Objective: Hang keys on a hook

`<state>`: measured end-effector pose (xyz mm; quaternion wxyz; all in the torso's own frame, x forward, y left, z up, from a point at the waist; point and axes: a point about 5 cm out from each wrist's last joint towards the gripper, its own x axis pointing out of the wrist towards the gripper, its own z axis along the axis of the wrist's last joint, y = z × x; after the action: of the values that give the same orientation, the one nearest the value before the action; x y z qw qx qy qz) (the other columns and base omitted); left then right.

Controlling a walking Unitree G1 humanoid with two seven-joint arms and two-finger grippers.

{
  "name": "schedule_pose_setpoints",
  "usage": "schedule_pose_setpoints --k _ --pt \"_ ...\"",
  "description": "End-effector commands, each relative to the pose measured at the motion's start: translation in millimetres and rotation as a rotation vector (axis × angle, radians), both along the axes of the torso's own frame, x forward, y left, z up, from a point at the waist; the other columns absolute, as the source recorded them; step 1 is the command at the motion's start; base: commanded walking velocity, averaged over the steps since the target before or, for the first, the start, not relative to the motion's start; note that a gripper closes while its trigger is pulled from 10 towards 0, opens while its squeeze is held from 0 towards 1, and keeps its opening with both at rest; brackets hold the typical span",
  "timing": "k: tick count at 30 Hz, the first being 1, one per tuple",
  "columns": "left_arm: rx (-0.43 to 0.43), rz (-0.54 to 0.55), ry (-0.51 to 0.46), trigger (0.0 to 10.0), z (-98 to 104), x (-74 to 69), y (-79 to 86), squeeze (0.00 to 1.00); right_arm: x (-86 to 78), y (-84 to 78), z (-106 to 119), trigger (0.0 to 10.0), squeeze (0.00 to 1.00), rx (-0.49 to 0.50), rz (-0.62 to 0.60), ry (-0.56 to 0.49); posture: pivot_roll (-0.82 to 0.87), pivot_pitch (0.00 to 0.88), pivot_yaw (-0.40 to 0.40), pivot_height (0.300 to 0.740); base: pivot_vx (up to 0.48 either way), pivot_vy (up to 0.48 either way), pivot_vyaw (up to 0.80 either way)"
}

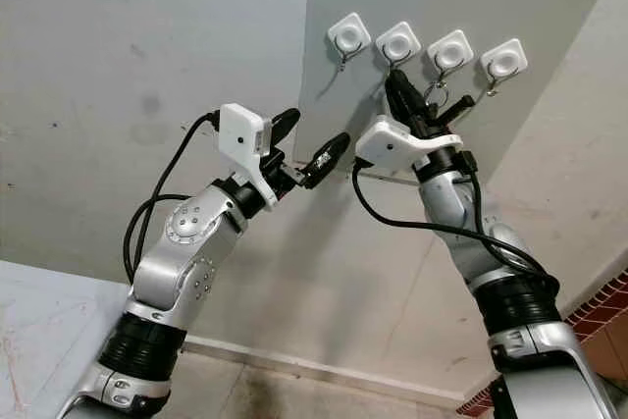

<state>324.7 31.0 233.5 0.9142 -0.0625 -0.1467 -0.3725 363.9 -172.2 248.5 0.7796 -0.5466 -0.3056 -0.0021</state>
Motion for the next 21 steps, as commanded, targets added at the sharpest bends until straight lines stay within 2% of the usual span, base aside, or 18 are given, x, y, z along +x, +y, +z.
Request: schedule_pose_setpoints --k 1,7,9,11,14,17,21 --pt "-0.014 -0.004 -0.005 10.0 3.2 -2.2 -0.5 0.0 2.4 2.1 1.8 10.0 0.0 -0.071 -0.018 -0.006 0.0 0.031 -0.062 0.74 0.0 0.0 0.0" --pt "-0.016 -0.002 -0.001 10.0 2.5 -2.8 -0.4 0.0 2.1 2.5 1.2 10.0 0.0 -0.041 -0.005 -0.009 0.01 0.036 -0.065 0.74 0.0 0.0 0.0" --pt "-0.019 0.002 0.0 10.0 2.9 -2.7 0.4 0.0 -1.2 4.4 2.3 10.0 0.0 0.03 0.051 -0.008 0.01 0.038 -0.065 0.74 0.0 0.0 0.0" --pt "-0.02 0.003 0.0 10.0 3.0 -2.7 0.6 0.0 -2.4 5.0 3.1 10.0 0.0 0.043 0.063 -0.013 0.01 0.038 -0.065 0.74 0.0 0.0 0.0" --pt "-0.02 0.003 0.001 10.0 2.8 -2.7 0.6 0.0 -4.7 8.3 1.5 10.0 0.0 0.005 0.093 -0.013 0.01 0.038 -0.065 0.74 0.0 0.0 0.0" --pt "-0.02 0.002 0.003 10.0 2.4 -2.9 0.5 0.0 -7.5 11.1 1.8 10.0 0.0 0.027 0.129 -0.016 0.01 0.036 -0.064 0.74 0.0 0.0 0.0" --pt "-0.024 -0.002 0.004 10.0 2.9 -3.0 -0.8 0.0 -6.9 11.4 0.0 10.0 0.0 0.008 0.126 -0.014 0.0 0.03 -0.063 0.74 0.0 0.0 0.0"
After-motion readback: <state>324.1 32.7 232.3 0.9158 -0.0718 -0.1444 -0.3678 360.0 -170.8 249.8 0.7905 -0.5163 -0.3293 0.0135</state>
